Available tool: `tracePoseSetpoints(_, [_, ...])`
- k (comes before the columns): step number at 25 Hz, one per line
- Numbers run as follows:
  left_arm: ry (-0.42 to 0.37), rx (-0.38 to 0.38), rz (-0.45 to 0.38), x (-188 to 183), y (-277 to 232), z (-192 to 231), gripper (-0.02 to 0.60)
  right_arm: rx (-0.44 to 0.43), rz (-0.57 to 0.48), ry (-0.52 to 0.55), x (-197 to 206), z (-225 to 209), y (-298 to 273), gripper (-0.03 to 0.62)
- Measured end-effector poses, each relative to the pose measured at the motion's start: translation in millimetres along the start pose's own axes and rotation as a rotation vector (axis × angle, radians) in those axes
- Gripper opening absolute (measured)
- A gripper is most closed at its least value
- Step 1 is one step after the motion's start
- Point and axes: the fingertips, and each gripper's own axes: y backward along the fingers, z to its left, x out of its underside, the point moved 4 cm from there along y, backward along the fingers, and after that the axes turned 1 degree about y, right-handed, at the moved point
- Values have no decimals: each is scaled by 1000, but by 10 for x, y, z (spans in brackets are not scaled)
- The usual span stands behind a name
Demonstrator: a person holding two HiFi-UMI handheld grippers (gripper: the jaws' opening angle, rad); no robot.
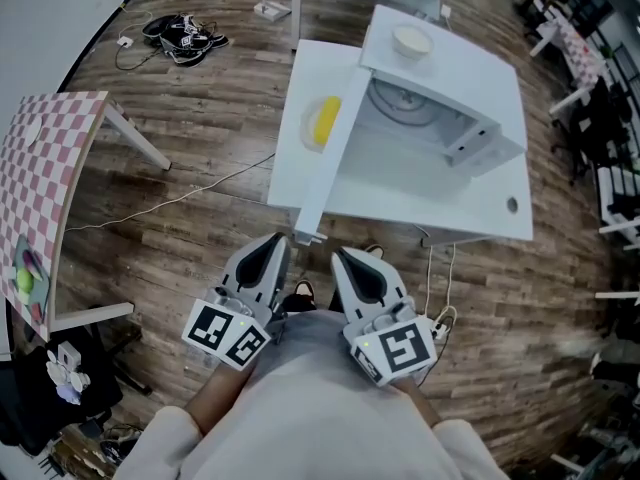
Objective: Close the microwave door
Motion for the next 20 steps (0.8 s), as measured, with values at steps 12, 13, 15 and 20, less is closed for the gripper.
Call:
tracePoseSetpoints(12, [-51,-139,-49,-114,-216,300,17,-58,2,3,-124,-359,-281,23])
tracePoseSetpoints(13, [-49,-146,-40,-97,-240,321,17,-66,9,3,-124,-397,-307,23])
tracePoseSetpoints(15, [-48,-161,-21,-63,-277,352,17,-83,21,4,-132,-457,-356,23])
tracePoseSetpoints(20, [-55,-226,0,-3,-320,435,17,-127,42,4,-150,-573,-460,23])
